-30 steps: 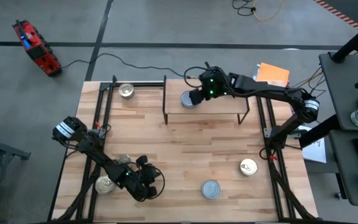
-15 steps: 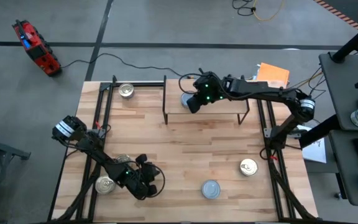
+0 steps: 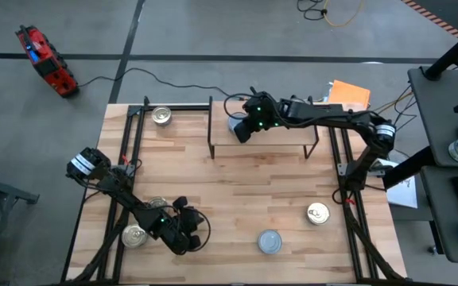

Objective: Stack canned seafood by type on shelf
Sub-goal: Put the green tuna can on the shelf

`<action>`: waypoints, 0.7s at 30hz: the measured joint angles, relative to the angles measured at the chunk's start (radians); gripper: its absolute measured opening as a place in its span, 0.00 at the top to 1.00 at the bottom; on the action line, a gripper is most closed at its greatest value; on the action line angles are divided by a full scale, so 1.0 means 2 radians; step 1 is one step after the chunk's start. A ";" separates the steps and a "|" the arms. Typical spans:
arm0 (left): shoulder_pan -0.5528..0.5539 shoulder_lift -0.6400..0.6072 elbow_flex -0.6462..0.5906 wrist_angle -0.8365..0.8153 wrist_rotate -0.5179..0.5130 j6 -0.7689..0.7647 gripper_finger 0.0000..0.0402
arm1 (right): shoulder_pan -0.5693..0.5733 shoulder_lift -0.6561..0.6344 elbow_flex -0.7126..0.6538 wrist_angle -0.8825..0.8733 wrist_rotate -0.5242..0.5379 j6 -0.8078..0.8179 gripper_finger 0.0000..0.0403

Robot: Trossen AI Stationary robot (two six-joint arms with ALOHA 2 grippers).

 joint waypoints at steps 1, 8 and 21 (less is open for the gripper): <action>0.000 0.000 0.000 -0.001 0.000 -0.001 1.00 | 0.000 0.002 0.000 0.003 0.006 -0.001 0.98; 0.000 -0.001 0.000 -0.005 0.000 -0.006 1.00 | -0.011 0.007 -0.001 0.025 0.032 -0.018 0.98; 0.001 -0.001 0.000 -0.007 0.001 -0.008 1.00 | -0.044 0.007 -0.002 0.042 0.038 -0.024 0.98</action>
